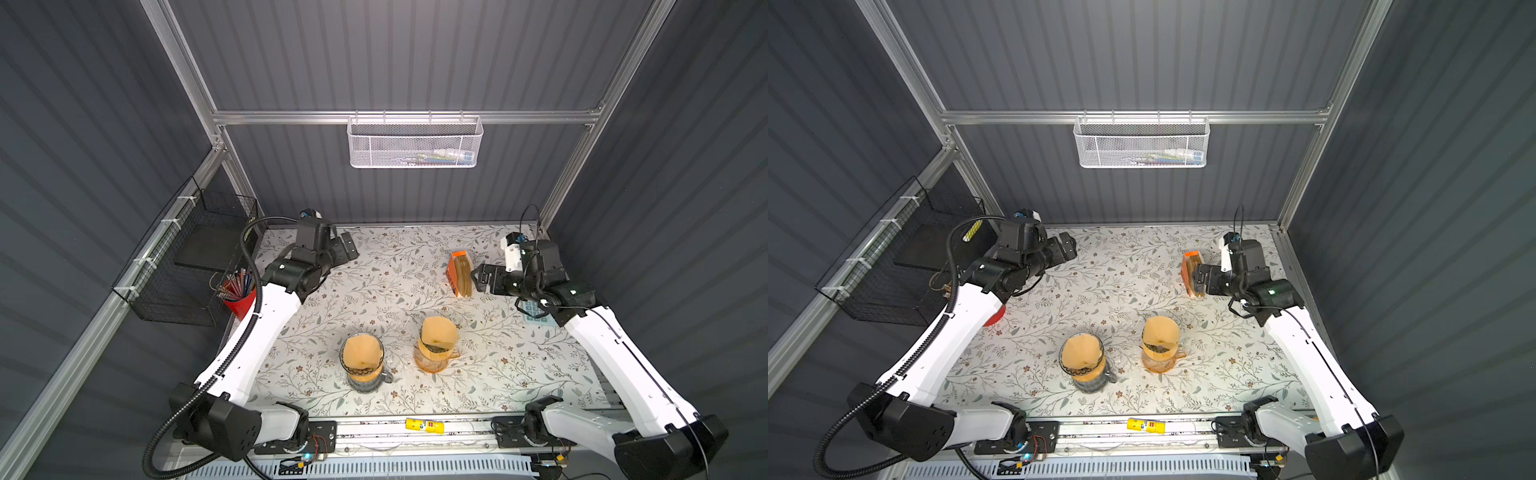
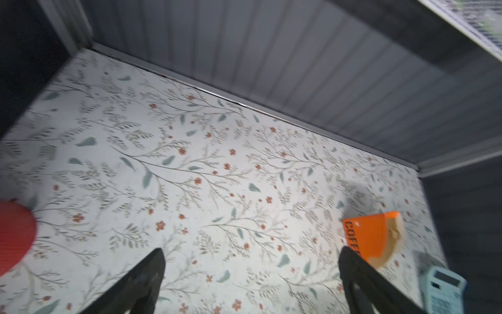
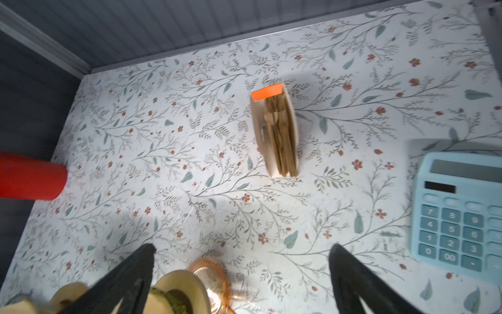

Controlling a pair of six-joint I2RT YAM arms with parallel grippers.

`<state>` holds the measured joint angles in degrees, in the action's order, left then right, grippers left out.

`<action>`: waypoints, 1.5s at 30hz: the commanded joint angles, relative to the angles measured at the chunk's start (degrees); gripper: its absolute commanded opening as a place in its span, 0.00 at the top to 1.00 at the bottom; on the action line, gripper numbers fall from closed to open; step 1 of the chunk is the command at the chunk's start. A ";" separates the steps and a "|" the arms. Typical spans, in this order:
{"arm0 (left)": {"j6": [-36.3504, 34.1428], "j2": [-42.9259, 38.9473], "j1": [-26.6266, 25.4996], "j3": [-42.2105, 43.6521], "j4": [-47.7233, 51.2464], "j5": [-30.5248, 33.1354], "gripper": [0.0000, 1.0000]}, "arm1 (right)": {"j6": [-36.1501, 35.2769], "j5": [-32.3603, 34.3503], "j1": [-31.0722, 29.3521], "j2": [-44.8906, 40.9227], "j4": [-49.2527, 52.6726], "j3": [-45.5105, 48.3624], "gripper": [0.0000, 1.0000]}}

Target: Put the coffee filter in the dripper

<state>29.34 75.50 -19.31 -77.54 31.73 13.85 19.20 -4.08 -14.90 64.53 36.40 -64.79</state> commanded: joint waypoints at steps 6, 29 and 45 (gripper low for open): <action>-8.80 -3.89 8.23 15.61 -16.44 5.31 0.00 | -2.68 6.98 7.77 -0.11 -17.72 12.42 0.01; -20.95 4.45 11.70 46.64 -59.09 21.92 0.00 | -12.96 17.65 13.53 6.33 -61.12 37.46 0.01; -27.30 20.18 12.98 51.41 -82.80 9.77 0.00 | -16.75 12.27 15.56 16.38 -89.68 46.24 0.01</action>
<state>4.40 95.00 -6.66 -26.35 -45.65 27.18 2.57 10.74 -0.43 80.66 -47.70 -19.35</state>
